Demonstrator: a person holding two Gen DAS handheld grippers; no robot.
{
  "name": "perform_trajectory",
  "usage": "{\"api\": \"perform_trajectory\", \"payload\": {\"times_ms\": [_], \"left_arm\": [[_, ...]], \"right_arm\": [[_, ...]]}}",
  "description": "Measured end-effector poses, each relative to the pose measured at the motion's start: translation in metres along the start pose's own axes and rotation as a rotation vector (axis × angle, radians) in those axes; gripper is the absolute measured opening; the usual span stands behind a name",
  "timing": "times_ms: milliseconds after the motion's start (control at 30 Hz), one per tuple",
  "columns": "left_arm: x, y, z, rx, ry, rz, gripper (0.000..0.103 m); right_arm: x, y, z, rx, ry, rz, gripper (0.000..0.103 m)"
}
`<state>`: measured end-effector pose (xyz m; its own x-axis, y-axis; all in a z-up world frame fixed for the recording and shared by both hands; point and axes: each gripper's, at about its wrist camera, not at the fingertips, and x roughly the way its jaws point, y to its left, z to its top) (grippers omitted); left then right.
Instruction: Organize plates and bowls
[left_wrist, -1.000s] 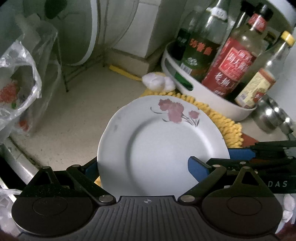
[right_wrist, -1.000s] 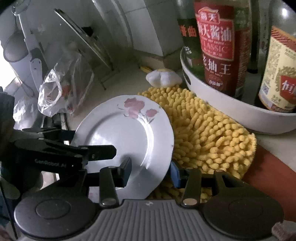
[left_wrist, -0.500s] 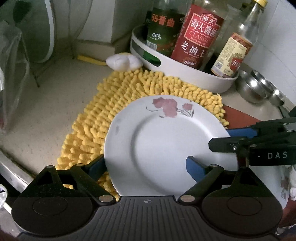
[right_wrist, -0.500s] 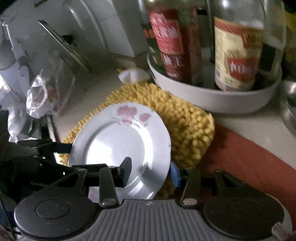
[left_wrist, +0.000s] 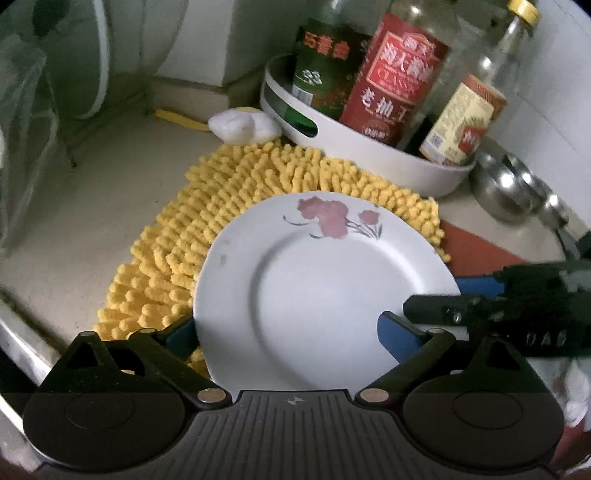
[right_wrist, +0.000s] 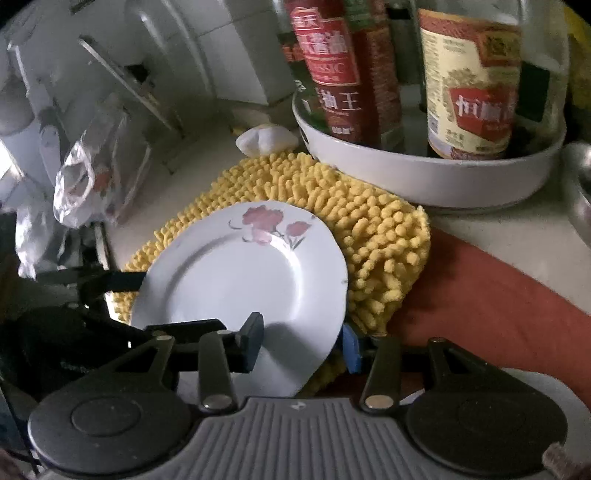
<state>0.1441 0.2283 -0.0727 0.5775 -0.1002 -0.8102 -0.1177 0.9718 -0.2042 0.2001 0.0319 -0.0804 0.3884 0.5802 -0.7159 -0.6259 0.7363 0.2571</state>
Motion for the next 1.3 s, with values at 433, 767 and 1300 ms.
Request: {"api": "perform_trajectory", "payload": {"times_ms": [433,767,1300], "left_arm": [[-0.020,-0.049,0.008,0.035,-0.030,-0.007,0.100],[-0.006,-0.112,0.003,0.142,0.018,-0.116,0.100],[0.002,-0.167,-0.027,0.262,0.086,-0.179,0.100]], "right_arm": [[-0.048,-0.016,0.005,0.006,-0.095,0.022,0.042],[-0.102,-0.053,-0.021,0.090,-0.132,-0.039,0.042],[-0.151,-0.097,-0.087,0.239,-0.098,-0.122,0.042]]}}
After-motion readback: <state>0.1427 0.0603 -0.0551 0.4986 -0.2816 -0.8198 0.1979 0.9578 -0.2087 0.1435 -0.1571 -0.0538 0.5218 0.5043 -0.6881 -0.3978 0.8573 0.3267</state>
